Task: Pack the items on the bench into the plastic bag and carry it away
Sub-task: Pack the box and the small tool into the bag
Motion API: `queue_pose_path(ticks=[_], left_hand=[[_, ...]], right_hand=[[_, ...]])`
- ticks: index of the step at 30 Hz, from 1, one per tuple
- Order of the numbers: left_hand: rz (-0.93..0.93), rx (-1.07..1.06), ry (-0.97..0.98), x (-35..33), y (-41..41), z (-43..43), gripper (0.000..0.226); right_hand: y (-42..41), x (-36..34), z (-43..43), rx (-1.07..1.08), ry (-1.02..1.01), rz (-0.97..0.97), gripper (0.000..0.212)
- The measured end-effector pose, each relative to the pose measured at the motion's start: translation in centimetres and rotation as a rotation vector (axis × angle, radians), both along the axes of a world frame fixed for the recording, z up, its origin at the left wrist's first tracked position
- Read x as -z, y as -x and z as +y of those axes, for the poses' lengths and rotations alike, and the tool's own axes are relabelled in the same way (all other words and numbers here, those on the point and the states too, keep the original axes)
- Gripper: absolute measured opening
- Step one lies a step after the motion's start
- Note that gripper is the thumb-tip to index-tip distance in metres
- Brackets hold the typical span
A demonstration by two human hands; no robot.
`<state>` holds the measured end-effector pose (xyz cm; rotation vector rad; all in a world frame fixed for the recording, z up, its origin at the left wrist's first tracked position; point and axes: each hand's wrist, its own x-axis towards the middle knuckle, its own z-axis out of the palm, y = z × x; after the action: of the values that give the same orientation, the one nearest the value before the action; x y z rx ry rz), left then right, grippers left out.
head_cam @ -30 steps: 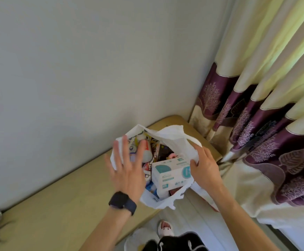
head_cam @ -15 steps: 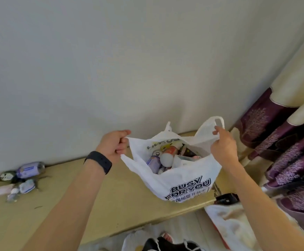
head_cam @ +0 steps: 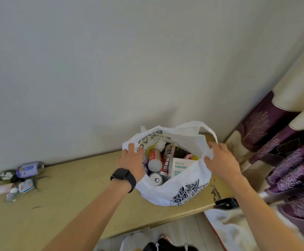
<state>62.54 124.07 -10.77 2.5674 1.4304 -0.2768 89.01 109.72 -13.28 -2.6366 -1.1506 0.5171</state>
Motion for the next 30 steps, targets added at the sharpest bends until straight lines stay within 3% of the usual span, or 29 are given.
queue_pose_path(ticks=[3, 6, 9, 12, 14, 17, 20, 25, 30], left_hand=[[-0.091, -0.039, -0.078, 0.1, 0.9, -0.7, 0.065], [-0.426, -0.019, -0.054, 0.1, 2.1, -0.9, 0.059], [-0.696, -0.055, -0.050, -0.2, 4.0, -1.1, 0.055], [-0.732, -0.245, -0.012, 0.6, 7.4, -1.9, 0.051], [-0.617, -0.343, 0.023, 2.5, 10.7, -2.5, 0.051], [-0.283, -0.411, 0.104, 6.5, 16.8, -3.7, 0.053], [-0.084, -0.494, 0.246, 9.7, 23.2, -5.0, 0.055], [0.032, -0.628, 0.378, 12.5, 32.4, -4.7, 0.057], [0.035, -0.719, 0.428, 14.7, 41.4, -0.3, 0.059]], right_hand=[[1.3, -0.1, -0.8, 0.020, -0.146, -0.047, 0.058], [4.1, -0.3, -1.6, -0.015, -0.368, -0.208, 0.051], [8.1, -0.7, -1.8, -0.123, -0.591, -0.212, 0.037], [13.1, -1.1, -1.5, -0.301, -0.756, -0.079, 0.027], [16.7, -0.8, -1.0, -0.464, -0.787, -0.002, 0.024], [22.0, 1.7, 0.5, -0.691, -0.677, 0.121, 0.023], [26.9, 5.4, 3.4, -0.835, -0.412, 0.175, 0.030], [34.9, 8.7, 10.3, -1.042, 0.022, 0.223, 0.044], [43.9, 9.8, 17.6, -1.109, 0.135, 0.198, 0.046]])
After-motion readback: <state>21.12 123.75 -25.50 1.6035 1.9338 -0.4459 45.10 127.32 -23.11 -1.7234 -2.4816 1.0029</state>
